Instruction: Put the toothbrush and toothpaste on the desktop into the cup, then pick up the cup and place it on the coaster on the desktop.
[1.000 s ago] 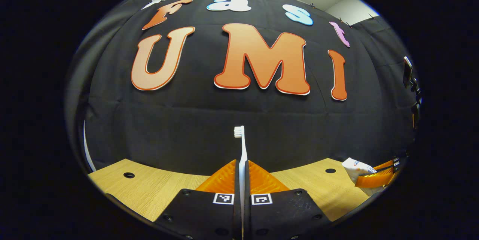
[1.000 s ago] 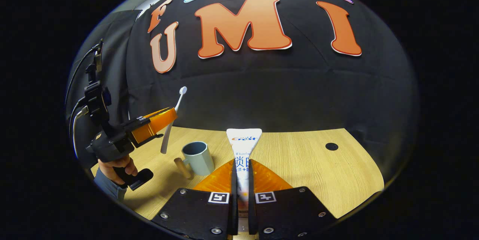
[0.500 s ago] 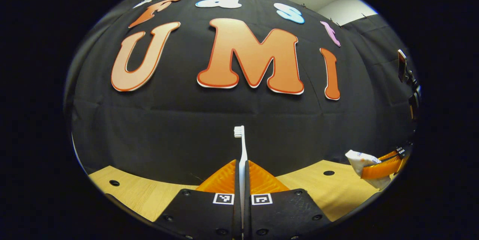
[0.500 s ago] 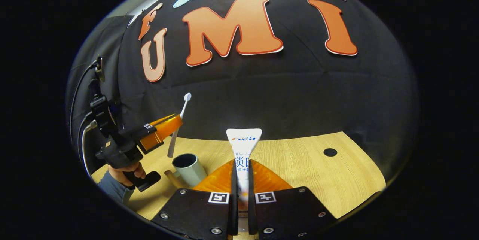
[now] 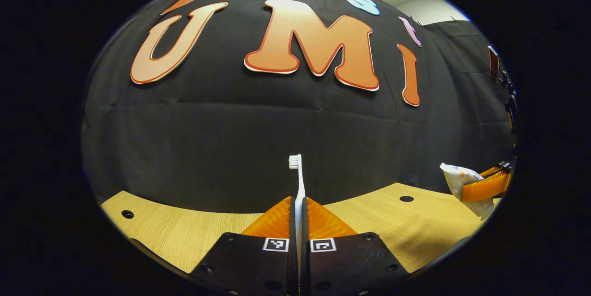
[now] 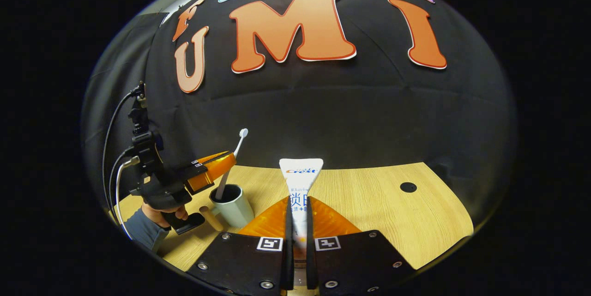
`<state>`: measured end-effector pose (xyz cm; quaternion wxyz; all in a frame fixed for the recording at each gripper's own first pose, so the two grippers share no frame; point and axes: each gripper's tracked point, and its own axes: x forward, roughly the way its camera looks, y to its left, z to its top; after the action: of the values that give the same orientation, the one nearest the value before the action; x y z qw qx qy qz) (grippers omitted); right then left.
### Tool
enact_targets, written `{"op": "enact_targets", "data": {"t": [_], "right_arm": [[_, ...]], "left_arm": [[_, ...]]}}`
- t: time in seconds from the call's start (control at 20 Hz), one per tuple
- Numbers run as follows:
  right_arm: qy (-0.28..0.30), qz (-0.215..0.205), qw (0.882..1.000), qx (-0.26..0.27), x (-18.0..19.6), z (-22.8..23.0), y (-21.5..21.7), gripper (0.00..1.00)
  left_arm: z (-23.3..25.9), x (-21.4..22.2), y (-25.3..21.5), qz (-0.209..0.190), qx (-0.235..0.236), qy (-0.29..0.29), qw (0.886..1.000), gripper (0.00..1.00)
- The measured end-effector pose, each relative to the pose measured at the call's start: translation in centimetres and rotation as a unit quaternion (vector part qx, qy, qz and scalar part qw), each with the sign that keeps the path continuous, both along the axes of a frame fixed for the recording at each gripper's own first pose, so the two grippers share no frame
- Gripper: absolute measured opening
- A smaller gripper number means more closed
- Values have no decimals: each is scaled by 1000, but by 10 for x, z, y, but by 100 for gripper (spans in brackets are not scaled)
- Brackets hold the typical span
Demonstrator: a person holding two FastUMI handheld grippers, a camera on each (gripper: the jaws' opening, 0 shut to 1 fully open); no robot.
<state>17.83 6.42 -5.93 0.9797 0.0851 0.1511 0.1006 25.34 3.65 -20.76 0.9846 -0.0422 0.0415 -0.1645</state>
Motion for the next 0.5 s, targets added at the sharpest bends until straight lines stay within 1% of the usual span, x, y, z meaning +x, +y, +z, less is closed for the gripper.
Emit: {"op": "enact_targets", "data": {"t": [0.15, 0.25, 0.5], "right_arm": [[-2, -2, 1000, -4, -1, 3, -1, 11], [-1, -1, 1000, -5, -3, 3, 1, 11], [-6, 4, 1000, -11, -10, 9, 7, 11]], "left_arm": [[-9, -2, -1, -8, 1, 11, 1000, 4], [-18, -1, 0, -6, -1, 21, 1000, 6], [-21, -10, 3, -8, -1, 40, 999, 7]]}}
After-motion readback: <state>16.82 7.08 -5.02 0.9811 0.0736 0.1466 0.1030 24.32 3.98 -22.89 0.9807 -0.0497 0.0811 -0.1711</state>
